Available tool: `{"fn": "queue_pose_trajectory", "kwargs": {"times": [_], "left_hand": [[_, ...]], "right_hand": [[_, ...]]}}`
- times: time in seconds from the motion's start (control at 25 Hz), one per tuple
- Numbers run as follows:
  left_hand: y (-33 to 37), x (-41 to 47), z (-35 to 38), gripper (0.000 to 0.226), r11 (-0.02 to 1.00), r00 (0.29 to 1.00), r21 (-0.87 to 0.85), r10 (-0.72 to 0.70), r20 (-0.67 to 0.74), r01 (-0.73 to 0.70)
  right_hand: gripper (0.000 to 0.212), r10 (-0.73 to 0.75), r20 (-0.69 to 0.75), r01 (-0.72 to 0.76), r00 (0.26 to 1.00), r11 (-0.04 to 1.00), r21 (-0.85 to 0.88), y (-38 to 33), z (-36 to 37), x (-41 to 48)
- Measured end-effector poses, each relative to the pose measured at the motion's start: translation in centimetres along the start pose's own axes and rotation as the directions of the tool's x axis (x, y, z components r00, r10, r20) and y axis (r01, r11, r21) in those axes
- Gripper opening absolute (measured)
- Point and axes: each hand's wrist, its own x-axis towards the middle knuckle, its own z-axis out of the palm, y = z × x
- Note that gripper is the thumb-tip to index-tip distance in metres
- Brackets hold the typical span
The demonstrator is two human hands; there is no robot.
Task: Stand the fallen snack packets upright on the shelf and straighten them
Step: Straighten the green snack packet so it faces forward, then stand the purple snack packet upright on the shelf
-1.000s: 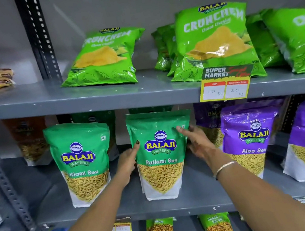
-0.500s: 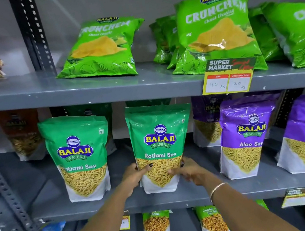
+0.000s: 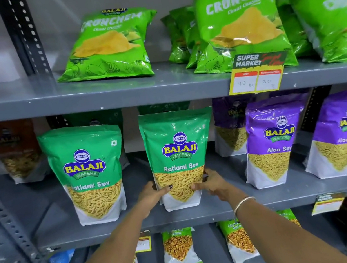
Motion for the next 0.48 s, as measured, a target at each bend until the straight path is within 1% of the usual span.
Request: {"fn": "queue_pose_trajectory", "kwargs": {"times": [0.08, 0.16, 0.2, 0.28, 0.32, 0.36, 0.4, 0.44, 0.48], "left_hand": [[0.2, -0.3, -0.8, 0.048, 0.983, 0.989, 0.146, -0.126, 0.074, 0.115], [0.9, -0.7, -1.2, 0.048, 0.909, 0.934, 0.326, -0.321, 0.155, 0.258], [1.4, -0.9, -1.1, 0.047, 0.846, 0.885, 0.433, -0.424, 0.192, 0.312], [3.3, -1.3, 0.1, 0.046, 0.744, 0.784, 0.573, -0.563, 0.26, 0.344], [4.4, -1.5, 1.4, 0.047, 0.719, 0.743, 0.603, -0.603, 0.291, 0.347], [5.8, -1.7, 3.2, 0.049, 0.705, 0.711, 0.628, -0.623, 0.326, 0.33], [7.1, -1.8, 5.3, 0.049, 0.707, 0.695, 0.639, -0.622, 0.361, 0.302], [8.3, -2.0, 7.6, 0.048, 0.729, 0.702, 0.631, -0.594, 0.393, 0.264], [9.4, -1.9, 10.2, 0.046, 0.763, 0.731, 0.605, -0.544, 0.413, 0.227]], "right_hand": [[0.065, 0.034, -0.017, -0.035, 0.999, 0.996, -0.087, 0.2, -0.7, -0.6], [0.062, 0.069, -0.042, -0.075, 0.997, 0.98, -0.185, 0.5, -2.4, -1.2], [0.053, 0.097, -0.057, -0.108, 0.994, 0.965, -0.239, 0.7, -3.8, -1.4], [0.023, 0.162, -0.074, -0.178, 0.984, 0.915, -0.363, 1.3, -7.3, -1.8], [0.027, 0.189, -0.103, -0.215, 0.977, 0.885, -0.413, 2.0, -9.4, -1.8], [0.037, 0.203, -0.148, -0.249, 0.968, 0.86, -0.445, 2.5, -11.8, -1.8], [0.042, 0.234, -0.189, -0.296, 0.954, 0.841, -0.452, 3.3, -14.2, -1.9], [0.043, 0.249, -0.238, -0.335, 0.939, 0.821, -0.462, 4.1, -16.5, -1.8], [0.038, 0.243, -0.276, -0.345, 0.93, 0.838, -0.422, 4.9, -18.7, -1.5]]}}
